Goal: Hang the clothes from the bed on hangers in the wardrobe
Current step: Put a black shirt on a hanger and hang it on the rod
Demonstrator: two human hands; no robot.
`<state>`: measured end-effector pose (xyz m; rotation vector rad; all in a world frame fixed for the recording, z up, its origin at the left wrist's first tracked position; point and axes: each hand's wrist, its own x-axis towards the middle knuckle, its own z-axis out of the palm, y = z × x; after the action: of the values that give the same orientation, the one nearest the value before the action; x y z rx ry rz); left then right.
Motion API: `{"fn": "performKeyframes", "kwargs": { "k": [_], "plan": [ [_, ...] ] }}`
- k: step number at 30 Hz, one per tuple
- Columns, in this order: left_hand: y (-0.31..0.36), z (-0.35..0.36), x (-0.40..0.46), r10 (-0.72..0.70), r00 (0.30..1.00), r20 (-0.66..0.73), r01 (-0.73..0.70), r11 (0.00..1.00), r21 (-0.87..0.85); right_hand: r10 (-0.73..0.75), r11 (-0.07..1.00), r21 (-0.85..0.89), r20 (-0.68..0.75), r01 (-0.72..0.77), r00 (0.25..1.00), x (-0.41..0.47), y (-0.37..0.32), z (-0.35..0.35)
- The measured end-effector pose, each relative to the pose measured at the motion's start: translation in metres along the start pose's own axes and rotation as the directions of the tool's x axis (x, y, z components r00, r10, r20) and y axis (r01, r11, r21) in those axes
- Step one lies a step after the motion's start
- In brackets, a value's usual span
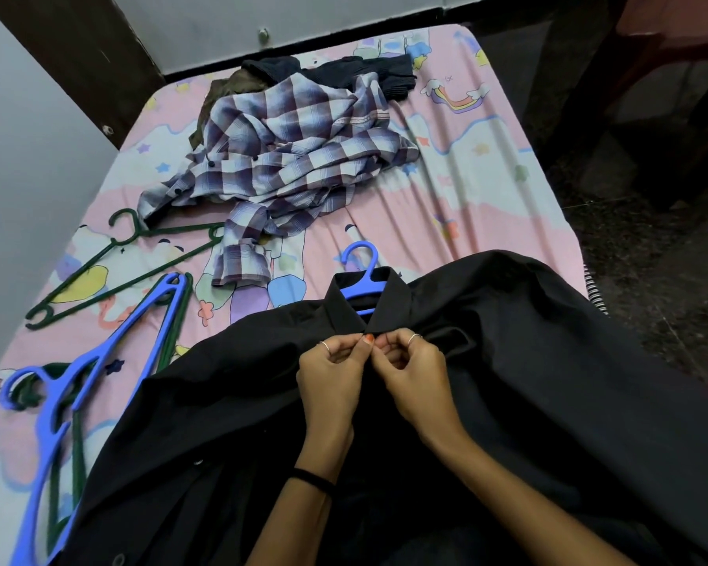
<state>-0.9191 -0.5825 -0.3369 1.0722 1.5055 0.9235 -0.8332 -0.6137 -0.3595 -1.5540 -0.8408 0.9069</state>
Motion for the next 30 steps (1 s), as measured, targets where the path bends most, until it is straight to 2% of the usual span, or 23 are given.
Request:
{"fn": "performKeyframes", "kwargs": {
  "k": [6, 13, 17, 21, 23, 25, 27, 29, 30],
  "plan": [
    [0.001, 0.005, 0.004, 0.001, 1.0, -0.031, -0.004, 0.995, -0.099, -0.041, 0.999, 0.027, -0.033, 0.042, 0.999, 0.003, -0.004, 0.001],
    [0.003, 0.011, 0.005, 0.012, 0.999, -0.04, -0.018, 0.988, -0.153, 0.1, 0.951, 0.291, 0.042, -0.108, 0.994, 0.009, -0.005, -0.001],
    [0.002, 0.012, 0.006, -0.035, 0.998, -0.047, 0.021, 0.966, -0.257, 0.227, 0.86, 0.434, 0.144, -0.268, 0.963, 0.01, -0.008, -0.003],
    [0.002, 0.01, 0.004, -0.119, 0.993, 0.002, 0.112, 0.932, -0.343, 0.337, 0.634, 0.611, 0.335, -0.475, 0.88, 0.018, -0.004, -0.009],
    [0.004, 0.005, 0.004, -0.13, 0.989, 0.068, 0.145, 0.933, -0.33, 0.335, 0.585, 0.619, 0.404, -0.524, 0.851, 0.022, -0.003, -0.013],
    [0.006, -0.001, 0.009, -0.126, 0.983, 0.134, 0.157, 0.952, -0.262, 0.325, 0.603, 0.592, 0.43, -0.535, 0.842, 0.025, -0.003, -0.017],
    [0.008, -0.007, 0.015, -0.117, 0.974, 0.192, 0.143, 0.981, -0.131, 0.329, 0.719, 0.485, 0.394, -0.498, 0.858, 0.027, -0.001, -0.019],
    [0.013, -0.013, 0.02, -0.075, 0.97, 0.229, 0.076, 0.997, 0.008, 0.303, 0.847, 0.336, 0.33, -0.412, 0.894, 0.027, 0.0, -0.021],
    [0.018, -0.016, 0.022, -0.044, 0.97, 0.237, 0.033, 0.998, 0.047, 0.282, 0.879, 0.298, 0.307, -0.373, 0.909, 0.026, -0.001, -0.022]
  ]
}}
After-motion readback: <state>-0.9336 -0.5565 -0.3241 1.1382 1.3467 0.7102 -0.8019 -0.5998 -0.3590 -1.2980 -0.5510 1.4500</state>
